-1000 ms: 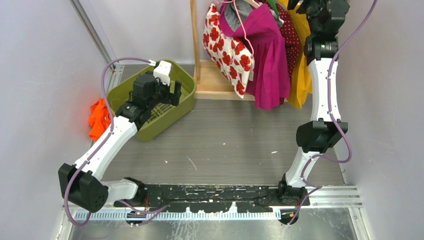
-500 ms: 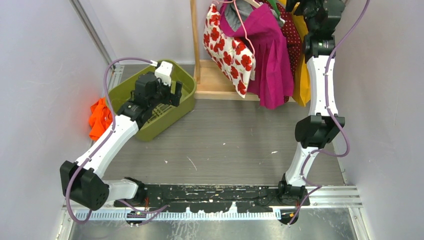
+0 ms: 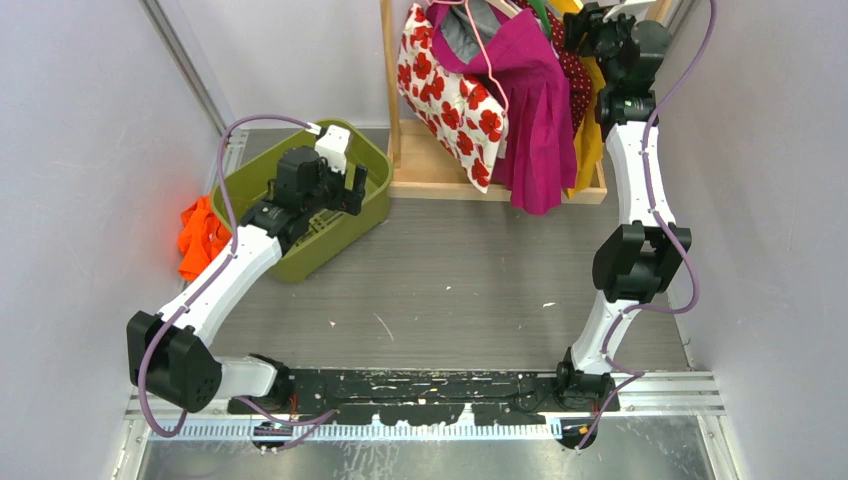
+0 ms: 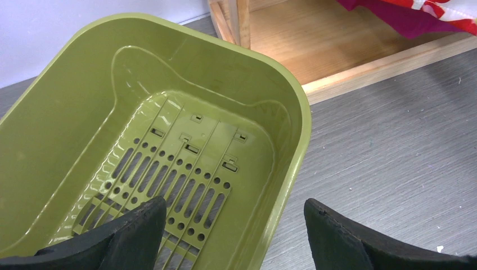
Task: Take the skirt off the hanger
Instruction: Pick up the hanger from the clothesline.
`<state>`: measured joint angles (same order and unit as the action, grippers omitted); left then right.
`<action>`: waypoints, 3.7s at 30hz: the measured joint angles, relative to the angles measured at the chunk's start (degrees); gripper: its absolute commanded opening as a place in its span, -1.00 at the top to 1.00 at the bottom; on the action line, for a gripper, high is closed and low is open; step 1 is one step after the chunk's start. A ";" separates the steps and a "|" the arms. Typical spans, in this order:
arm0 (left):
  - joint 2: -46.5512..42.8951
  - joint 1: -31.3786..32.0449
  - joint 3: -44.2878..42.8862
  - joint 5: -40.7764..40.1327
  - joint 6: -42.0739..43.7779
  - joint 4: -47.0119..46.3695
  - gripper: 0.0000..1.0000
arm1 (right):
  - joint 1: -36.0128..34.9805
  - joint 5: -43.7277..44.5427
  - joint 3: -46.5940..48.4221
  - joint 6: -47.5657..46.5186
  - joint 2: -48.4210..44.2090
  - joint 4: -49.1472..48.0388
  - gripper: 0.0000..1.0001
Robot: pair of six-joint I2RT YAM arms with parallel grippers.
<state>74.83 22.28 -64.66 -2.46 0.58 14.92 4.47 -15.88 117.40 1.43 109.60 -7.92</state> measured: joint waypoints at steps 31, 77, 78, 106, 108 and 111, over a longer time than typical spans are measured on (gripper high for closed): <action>-1.20 0.00 0.00 0.11 -0.04 0.35 -0.81 | 0.66 -8.74 -2.49 -0.37 -1.38 0.57 1.00; -3.61 0.00 0.46 0.83 -0.35 0.35 -0.80 | -2.12 3.63 -13.90 4.50 -19.45 3.32 1.00; -3.61 0.00 0.46 0.85 -0.37 0.33 -0.80 | -2.12 4.04 -15.17 4.37 -20.22 2.75 1.00; -3.67 0.24 -1.99 7.85 -4.61 1.33 -0.76 | -2.47 20.28 -44.57 -5.14 -57.64 12.98 1.00; -4.00 0.26 -2.16 8.13 -4.63 1.53 -0.76 | -2.47 19.71 -41.92 -4.35 -58.31 13.68 1.00; -5.09 0.26 -2.16 8.15 -4.63 1.75 -0.76 | -2.45 18.01 -38.07 -2.60 -59.65 13.66 1.00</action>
<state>69.73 22.55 -66.83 5.69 -4.05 16.67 2.02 2.13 79.33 -1.17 49.95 5.74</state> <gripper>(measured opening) 0.883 0.227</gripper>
